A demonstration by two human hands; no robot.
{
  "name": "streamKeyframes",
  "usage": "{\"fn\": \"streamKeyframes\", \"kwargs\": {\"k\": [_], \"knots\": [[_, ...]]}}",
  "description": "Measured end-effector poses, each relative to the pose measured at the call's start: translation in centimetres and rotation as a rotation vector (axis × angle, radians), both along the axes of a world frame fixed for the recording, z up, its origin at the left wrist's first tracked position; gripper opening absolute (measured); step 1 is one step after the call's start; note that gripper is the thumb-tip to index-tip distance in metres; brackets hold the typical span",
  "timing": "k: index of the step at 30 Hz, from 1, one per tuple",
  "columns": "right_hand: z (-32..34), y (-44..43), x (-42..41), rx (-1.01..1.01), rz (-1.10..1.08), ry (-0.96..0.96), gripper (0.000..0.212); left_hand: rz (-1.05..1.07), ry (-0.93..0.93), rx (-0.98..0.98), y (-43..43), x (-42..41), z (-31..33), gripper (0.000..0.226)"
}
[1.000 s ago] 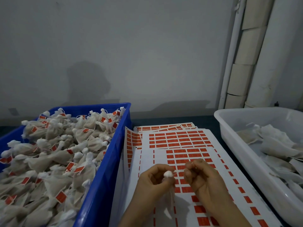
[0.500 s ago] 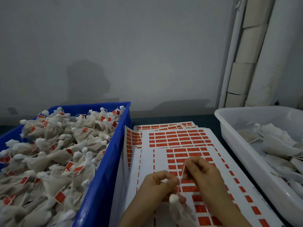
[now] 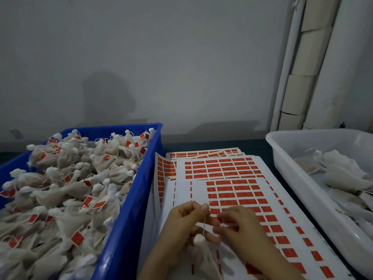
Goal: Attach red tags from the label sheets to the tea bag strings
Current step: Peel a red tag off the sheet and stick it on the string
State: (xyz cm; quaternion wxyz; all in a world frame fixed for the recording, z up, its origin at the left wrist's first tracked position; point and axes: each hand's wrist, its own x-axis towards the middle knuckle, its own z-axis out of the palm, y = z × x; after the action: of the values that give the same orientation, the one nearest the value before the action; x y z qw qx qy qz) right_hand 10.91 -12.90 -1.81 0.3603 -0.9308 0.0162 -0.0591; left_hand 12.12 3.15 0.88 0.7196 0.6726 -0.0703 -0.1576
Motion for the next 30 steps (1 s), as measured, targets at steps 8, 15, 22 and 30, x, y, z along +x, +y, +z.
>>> {"fn": "streamKeyframes", "kwargs": {"k": [8,15,22,30], "knots": [[-0.8,0.7,-1.2,-0.170,0.003,0.053,0.059,0.070,0.114,-0.150,1.3,0.6,0.8,0.038],[-1.0,0.6,-1.4,-0.161,0.031,0.012,0.042,0.056,0.119,-0.234,2.1,0.6,1.3,0.040],[-1.4,0.6,-1.2,-0.206,0.044,-0.001,0.035,0.066,0.103,-0.290,2.1,0.4,1.6,0.041],[-1.4,0.6,-1.6,-0.353,0.068,-0.098,0.042,0.038,0.097,-0.316,1.9,0.3,1.8,0.044]]}}
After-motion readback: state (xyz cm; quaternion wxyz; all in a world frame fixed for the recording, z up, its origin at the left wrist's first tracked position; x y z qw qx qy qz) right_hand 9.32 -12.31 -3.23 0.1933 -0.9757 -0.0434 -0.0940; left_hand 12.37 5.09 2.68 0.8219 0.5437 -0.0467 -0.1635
